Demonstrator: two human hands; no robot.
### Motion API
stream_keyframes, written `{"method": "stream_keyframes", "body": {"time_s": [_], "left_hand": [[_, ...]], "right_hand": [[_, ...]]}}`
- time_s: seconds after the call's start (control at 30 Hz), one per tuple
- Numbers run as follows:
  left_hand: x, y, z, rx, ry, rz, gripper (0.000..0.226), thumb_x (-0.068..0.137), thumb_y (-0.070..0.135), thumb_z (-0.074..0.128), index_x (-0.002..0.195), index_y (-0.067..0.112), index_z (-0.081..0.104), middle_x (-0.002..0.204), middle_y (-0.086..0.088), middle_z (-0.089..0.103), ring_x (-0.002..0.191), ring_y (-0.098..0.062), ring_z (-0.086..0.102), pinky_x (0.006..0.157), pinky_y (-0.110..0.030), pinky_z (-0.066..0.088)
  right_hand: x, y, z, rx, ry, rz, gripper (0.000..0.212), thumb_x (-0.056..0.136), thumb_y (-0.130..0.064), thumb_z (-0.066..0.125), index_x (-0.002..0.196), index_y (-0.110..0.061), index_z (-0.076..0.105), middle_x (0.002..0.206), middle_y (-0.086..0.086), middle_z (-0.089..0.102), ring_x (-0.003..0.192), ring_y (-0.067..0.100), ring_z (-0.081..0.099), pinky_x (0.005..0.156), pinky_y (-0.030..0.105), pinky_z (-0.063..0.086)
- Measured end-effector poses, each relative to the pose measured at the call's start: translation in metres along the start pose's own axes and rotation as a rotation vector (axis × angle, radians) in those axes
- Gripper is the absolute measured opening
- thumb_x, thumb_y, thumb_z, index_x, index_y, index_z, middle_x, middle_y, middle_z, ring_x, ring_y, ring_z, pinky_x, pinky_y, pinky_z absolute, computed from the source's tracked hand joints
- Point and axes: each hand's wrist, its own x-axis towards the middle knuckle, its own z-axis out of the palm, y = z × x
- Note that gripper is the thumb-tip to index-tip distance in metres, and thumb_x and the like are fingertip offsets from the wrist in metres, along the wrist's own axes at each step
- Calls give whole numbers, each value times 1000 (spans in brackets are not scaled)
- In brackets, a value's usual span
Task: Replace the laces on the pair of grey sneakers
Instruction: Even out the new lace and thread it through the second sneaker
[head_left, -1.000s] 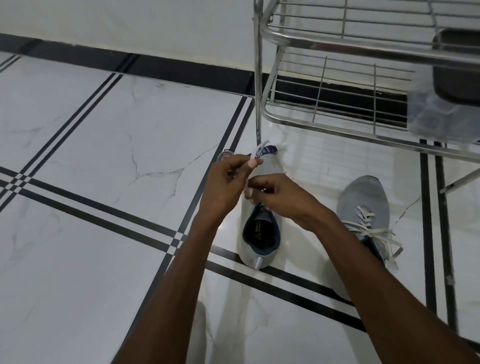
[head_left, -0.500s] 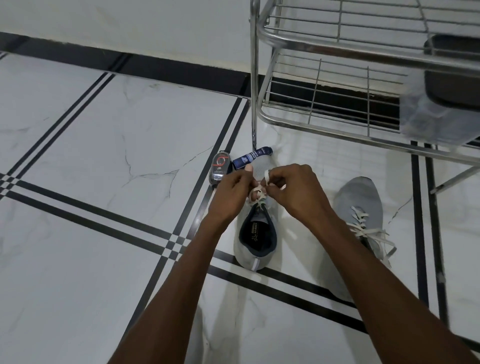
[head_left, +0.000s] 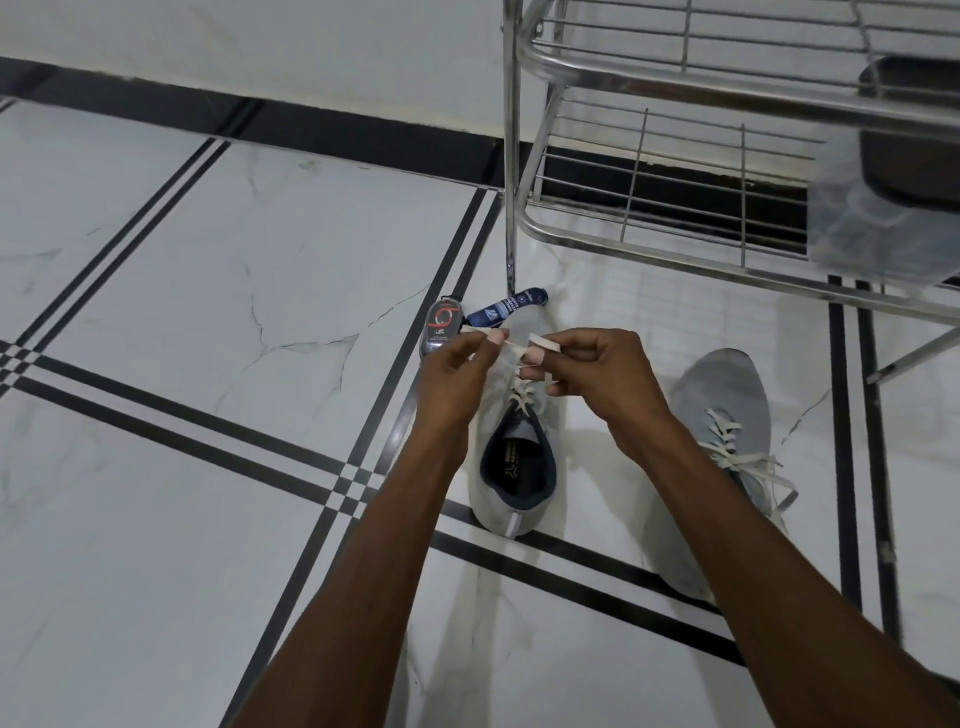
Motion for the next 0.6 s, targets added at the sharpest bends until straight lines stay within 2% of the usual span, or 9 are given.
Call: {"method": "stream_keyframes", "body": {"time_s": [0.13,0.23,0.3,0.33,0.4,0.47,0.5,0.53,0.6], "left_hand": [[7,4,-13,-246,22,-171,20,98,27,67,109,12,72,98,2,73,88,-7,66,82,-28,47],[8,5,-14,-359,-10,-232,19,105,25,55,113,14,68,106,0,76,90,-9,68,82,-28,49],[8,1,-13,-360,21,-226,19,107,23,51,113,13,66,104,0,77,88,-10,70,80,-28,51],[9,-3,-17,-356,80,-225,20,107,21,51,116,10,65,102,-1,77,87,-11,69,78,-28,51],[12,-16,-30,-361,297,-286,23,104,15,54,123,5,63,101,-4,76,84,-12,67,72,-27,51],[10,-34,-45,-402,533,-388,23,103,11,54,121,2,64,92,-5,75,75,-11,63,65,-23,50],[7,-41,-47,-411,598,-409,23,104,13,53,120,1,64,87,-5,75,70,-10,61,61,-22,49],[4,-46,-46,-385,615,-414,24,105,15,53,119,0,65,86,-4,75,68,-10,61,60,-21,50],[1,-55,-34,-288,525,-410,28,104,26,56,116,2,65,94,-6,75,75,-13,63,64,-24,52]], "right_hand": [[0,0,-2,51,4,75,21,89,-13,75,107,-2,74,93,13,78,88,27,77,66,26,56],[-1,-1,1,50,-18,115,22,92,-19,73,108,-4,73,95,9,79,90,24,77,69,25,56],[0,-1,2,53,-14,175,22,96,-24,67,106,-6,74,95,8,79,89,20,77,69,25,56],[1,1,1,72,30,226,23,98,-27,65,103,-7,74,94,8,79,87,18,77,67,24,57],[2,13,-10,138,229,360,20,99,-26,64,95,-9,74,94,9,79,76,15,74,62,23,54],[-1,30,-25,193,404,463,16,97,-24,66,89,-11,73,100,11,77,69,11,68,55,20,48],[-3,38,-29,203,435,487,17,97,-25,66,89,-12,73,100,12,76,68,9,65,52,18,46],[-4,45,-31,206,439,493,19,98,-28,66,92,-10,73,97,11,75,67,8,65,50,17,45],[-4,51,-28,212,380,486,27,99,-33,62,100,-7,68,89,9,73,64,9,65,50,17,45]]}}
